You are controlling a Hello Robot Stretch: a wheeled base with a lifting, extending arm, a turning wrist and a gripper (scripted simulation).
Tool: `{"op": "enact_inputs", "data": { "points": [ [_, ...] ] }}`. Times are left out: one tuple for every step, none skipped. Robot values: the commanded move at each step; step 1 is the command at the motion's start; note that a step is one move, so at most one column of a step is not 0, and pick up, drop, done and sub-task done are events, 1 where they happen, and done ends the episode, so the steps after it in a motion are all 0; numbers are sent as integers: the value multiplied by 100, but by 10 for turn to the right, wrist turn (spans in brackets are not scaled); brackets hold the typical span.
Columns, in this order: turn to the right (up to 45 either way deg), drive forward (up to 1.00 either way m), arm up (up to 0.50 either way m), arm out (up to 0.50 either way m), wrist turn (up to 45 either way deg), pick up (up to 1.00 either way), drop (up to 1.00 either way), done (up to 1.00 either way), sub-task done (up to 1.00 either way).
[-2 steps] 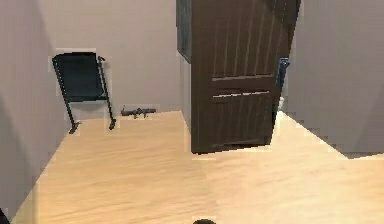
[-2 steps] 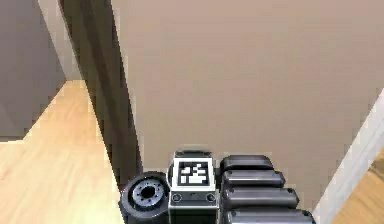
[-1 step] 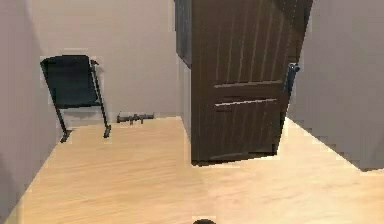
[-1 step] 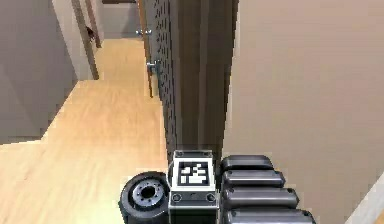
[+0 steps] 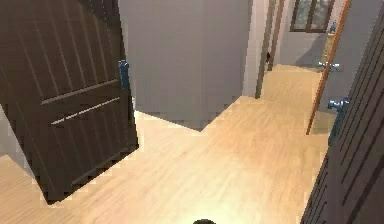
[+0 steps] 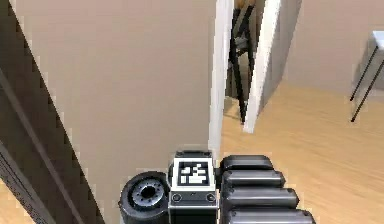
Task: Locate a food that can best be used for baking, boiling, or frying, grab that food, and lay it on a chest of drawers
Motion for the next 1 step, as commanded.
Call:
{"op": "enact_inputs", "data": {
  "points": [
    [90, 0, 0, 0, 0, 0, 0, 0, 0]
  ]
}}
